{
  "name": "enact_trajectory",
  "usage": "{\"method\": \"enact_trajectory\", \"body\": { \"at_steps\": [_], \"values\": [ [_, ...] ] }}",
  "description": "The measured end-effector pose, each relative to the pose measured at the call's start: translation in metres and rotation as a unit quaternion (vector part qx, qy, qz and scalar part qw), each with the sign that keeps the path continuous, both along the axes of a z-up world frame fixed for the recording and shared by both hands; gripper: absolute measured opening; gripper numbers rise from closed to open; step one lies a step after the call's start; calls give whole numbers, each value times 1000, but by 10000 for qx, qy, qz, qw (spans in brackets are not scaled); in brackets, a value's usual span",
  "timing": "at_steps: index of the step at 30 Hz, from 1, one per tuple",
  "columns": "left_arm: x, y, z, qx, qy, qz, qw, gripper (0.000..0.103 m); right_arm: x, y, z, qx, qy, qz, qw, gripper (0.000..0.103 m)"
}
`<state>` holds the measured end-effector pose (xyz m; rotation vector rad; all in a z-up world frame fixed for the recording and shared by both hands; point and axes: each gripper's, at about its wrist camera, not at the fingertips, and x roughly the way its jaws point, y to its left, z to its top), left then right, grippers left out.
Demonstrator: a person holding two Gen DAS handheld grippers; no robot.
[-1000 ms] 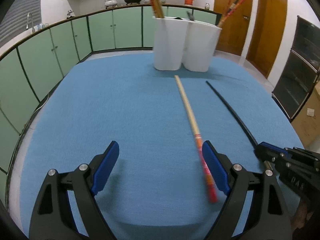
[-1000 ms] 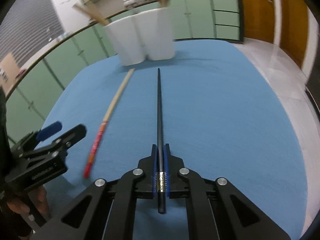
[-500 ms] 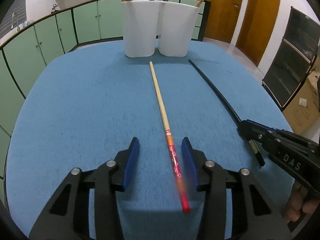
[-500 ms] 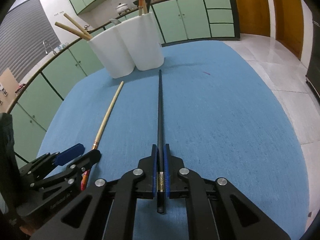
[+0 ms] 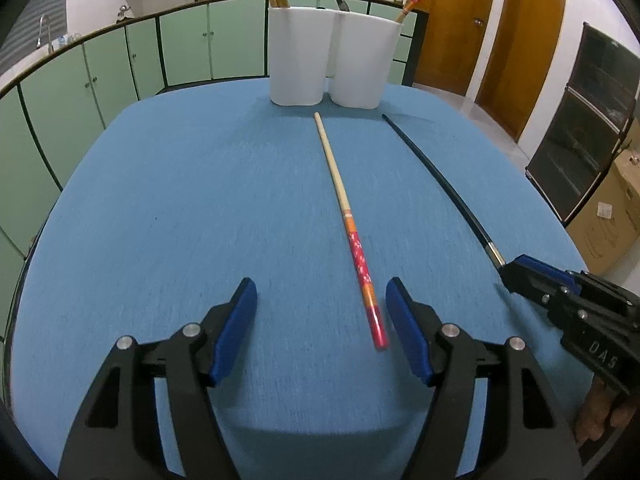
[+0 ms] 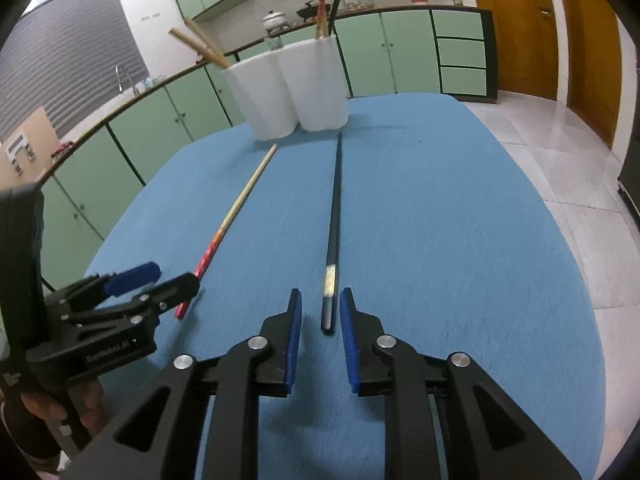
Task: Organize utensils
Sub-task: 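Grasp the black chopstick with the right tool while the left tool grasps the red-patterned chopstick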
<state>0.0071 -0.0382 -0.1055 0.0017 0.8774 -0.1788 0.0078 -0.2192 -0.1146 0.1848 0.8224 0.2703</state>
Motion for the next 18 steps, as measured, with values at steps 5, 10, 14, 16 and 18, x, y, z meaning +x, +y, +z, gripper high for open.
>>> {"method": "enact_trajectory", "body": {
  "at_steps": [5,10,14,16,18],
  "values": [
    [-1,-8,0,226,-7,-96,9997,63,1,5,-2,-185,37,40,9998,19],
    [-1,-15,-1,371,30,-158,9992,59,2,6,-2,-224,41,27,9997,19],
    [-2,-12,-1,218,65,-124,9997,58,-3,2,-3,-180,31,70,9998,19],
    [-6,-10,-1,127,63,-102,9998,59,-6,0,-4,-159,11,105,9998,19],
    [-12,-8,-1,75,23,-108,9999,59,-8,-2,-4,-135,-8,145,9998,19]
  ]
}}
